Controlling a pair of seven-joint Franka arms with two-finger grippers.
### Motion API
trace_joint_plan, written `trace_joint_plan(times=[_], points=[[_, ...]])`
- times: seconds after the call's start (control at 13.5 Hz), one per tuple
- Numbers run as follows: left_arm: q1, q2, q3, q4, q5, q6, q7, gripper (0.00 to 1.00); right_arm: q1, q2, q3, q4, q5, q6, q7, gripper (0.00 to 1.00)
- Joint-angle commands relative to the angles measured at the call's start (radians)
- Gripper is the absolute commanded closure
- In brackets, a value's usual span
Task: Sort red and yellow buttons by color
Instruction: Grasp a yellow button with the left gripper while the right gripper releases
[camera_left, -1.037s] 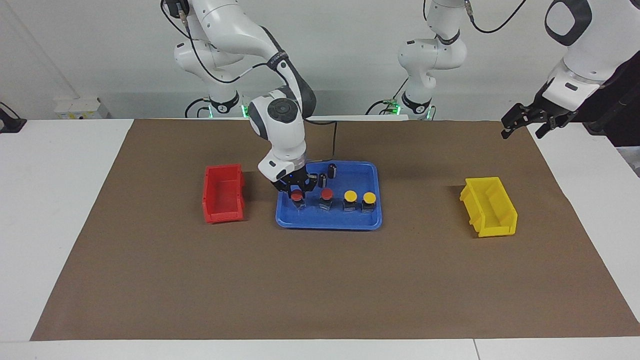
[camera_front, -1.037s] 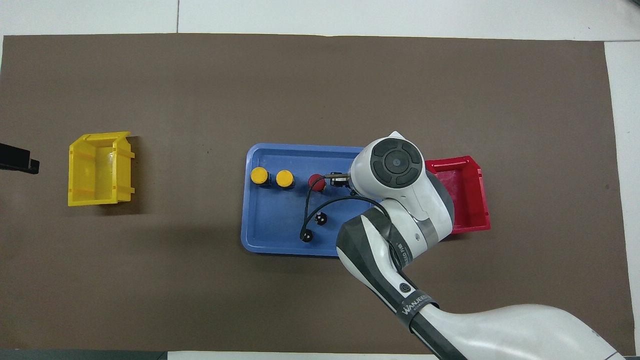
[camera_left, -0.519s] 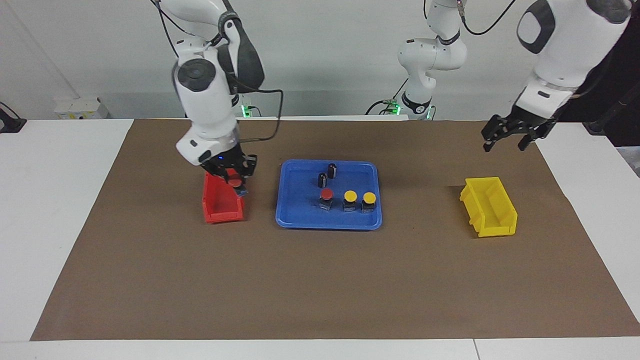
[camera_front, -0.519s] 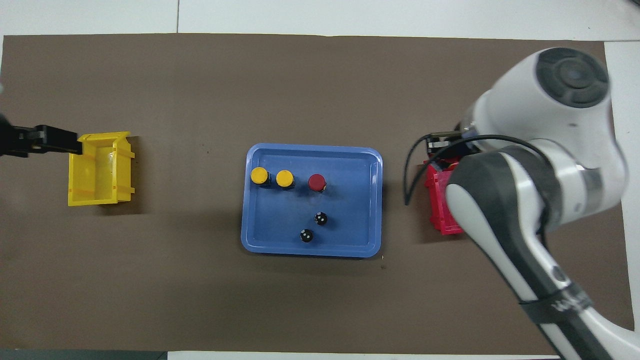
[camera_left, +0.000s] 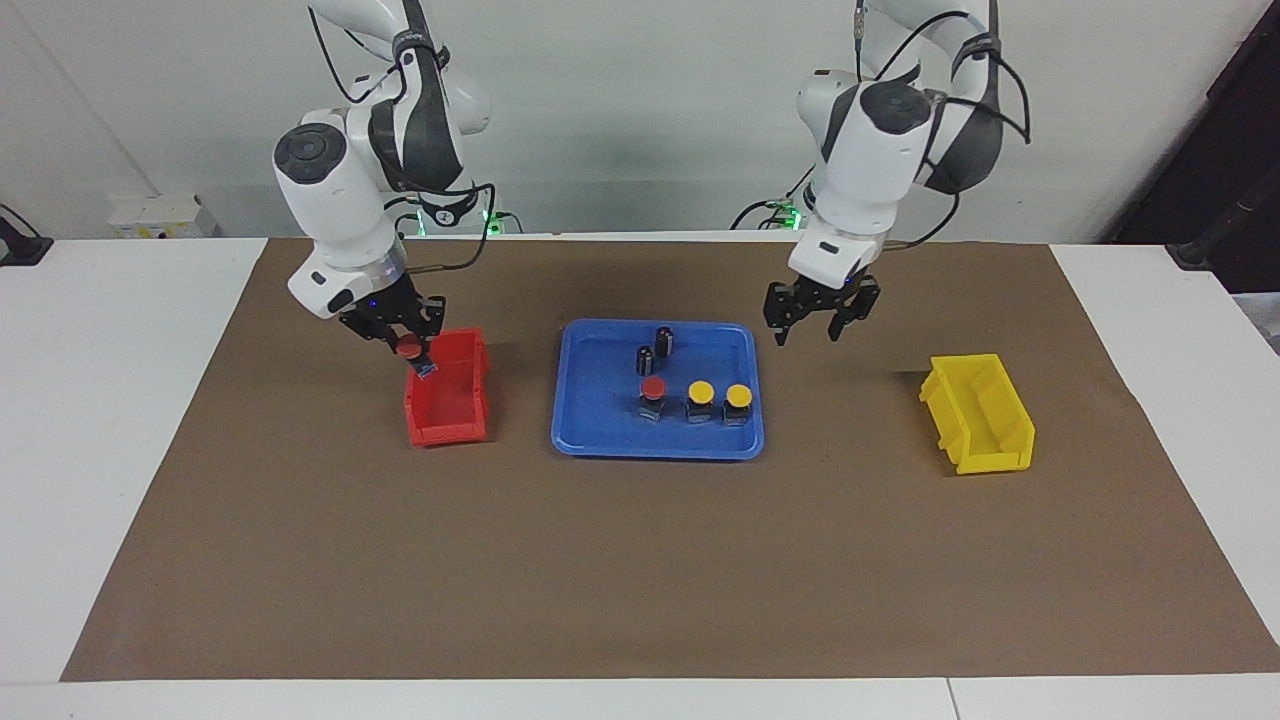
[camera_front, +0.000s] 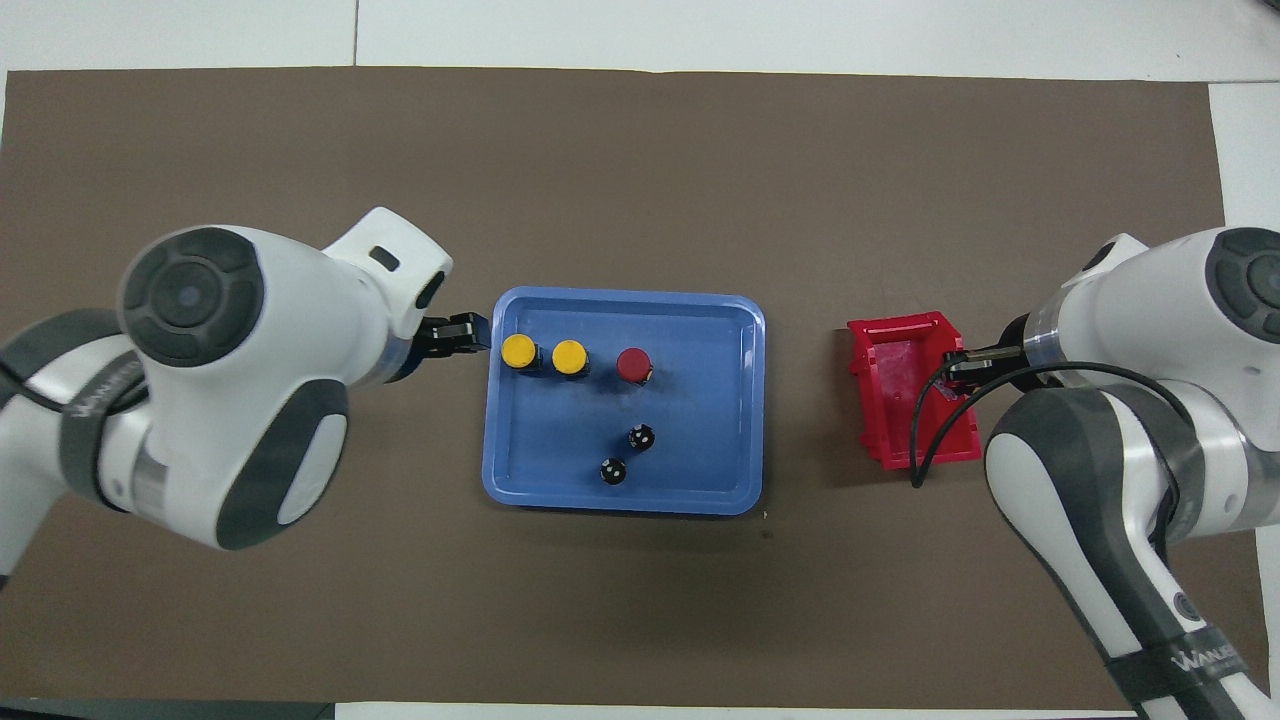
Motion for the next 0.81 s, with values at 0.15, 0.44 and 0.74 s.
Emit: trace_joint_plan(times=[0.15,0.44,0.74], points=[[-0.052,0.118,0.019,-0.002,-0.035,0.121,-0.018,0.23,-0.005,-0.062,0.007,-0.189,0.017,0.160,-0.024,0.75],[-0.054,0.150,0.019,-0.019,-0.038,0.158,-0.007,0.23,0.003,-0.059,0.010,-0.224,0.019,0.205,-0.001,0.75],[-0.071,0.162,0.019,-0.053,-0.038,0.207,-0.012,0.23,0.086,-0.047,0.008,-0.244,0.021,0.240,0.061,0.74]])
